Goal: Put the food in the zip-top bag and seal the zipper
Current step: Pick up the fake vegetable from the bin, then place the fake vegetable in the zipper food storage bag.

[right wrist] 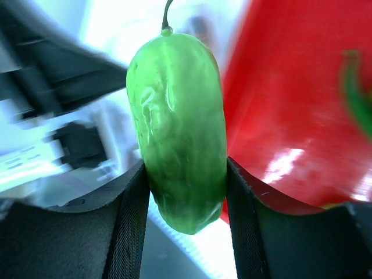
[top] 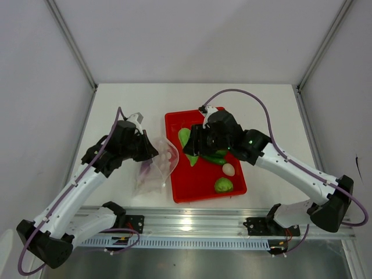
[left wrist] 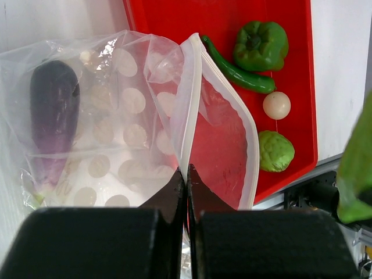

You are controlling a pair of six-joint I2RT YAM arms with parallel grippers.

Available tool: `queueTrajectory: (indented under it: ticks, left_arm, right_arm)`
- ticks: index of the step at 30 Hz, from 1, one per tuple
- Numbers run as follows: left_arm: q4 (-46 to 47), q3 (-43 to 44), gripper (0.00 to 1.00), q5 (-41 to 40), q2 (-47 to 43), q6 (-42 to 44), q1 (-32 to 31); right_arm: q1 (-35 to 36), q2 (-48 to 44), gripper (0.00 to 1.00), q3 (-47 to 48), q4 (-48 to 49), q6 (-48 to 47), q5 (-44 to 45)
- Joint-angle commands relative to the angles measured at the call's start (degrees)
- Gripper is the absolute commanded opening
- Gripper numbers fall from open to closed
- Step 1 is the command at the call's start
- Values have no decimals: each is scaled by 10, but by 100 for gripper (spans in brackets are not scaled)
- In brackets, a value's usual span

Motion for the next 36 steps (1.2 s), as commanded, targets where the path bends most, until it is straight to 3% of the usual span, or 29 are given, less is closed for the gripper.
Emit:
queueTrajectory:
  ticks: [1, 8, 14, 21, 36]
  left_arm:
    - [22, -2, 1, 16, -1, 13, 4]
    - [24, -5, 1, 18, -9, 13, 4]
    - [27, -11, 1, 21, -15, 13, 4]
    - [32, -13, 1, 21, -29, 11, 4]
    - [43, -20, 1, 45, -42, 6, 4]
  right_arm:
    - [-4, 0, 38, 20, 41, 48, -120]
    - [-10, 41, 39, 5, 162, 161, -266]
    - [-5, 79, 39, -4, 194, 214, -314]
    - [1, 107, 41, -18, 166, 241, -297]
    - [-4, 156, 42, -34, 204, 338, -226]
